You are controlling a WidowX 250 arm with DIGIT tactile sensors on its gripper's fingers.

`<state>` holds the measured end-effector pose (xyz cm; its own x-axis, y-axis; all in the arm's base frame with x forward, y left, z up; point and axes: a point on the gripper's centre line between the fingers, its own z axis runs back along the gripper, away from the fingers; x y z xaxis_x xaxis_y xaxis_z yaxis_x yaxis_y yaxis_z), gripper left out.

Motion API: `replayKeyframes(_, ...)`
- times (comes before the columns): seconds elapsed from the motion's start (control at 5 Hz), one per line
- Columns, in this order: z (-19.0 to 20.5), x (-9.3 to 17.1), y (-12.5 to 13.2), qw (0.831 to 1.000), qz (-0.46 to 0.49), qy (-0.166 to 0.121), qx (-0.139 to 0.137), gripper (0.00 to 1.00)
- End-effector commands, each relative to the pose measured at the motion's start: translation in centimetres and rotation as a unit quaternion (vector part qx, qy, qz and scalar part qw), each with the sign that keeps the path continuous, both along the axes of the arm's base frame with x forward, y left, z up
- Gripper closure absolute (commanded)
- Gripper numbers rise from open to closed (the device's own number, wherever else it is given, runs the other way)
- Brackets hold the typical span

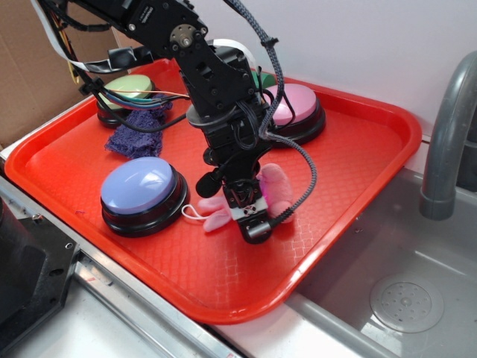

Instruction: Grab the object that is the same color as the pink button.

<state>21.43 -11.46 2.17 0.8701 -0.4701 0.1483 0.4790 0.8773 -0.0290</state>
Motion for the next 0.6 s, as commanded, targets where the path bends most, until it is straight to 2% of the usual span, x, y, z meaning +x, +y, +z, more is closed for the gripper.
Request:
replayKeyframes(0.0, 7.9, 1.2, 1.4, 0.999, 0.023, 0.015, 0.037, 1.00)
replayKeyframes(0.2, 11.7, 1.1, 5.6, 0.996, 0.078, 0.027, 0.023, 1.00)
replayKeyframes(0.4, 12.7, 0.3, 9.4, 0.991, 0.129, 0.030, 0.018, 1.00)
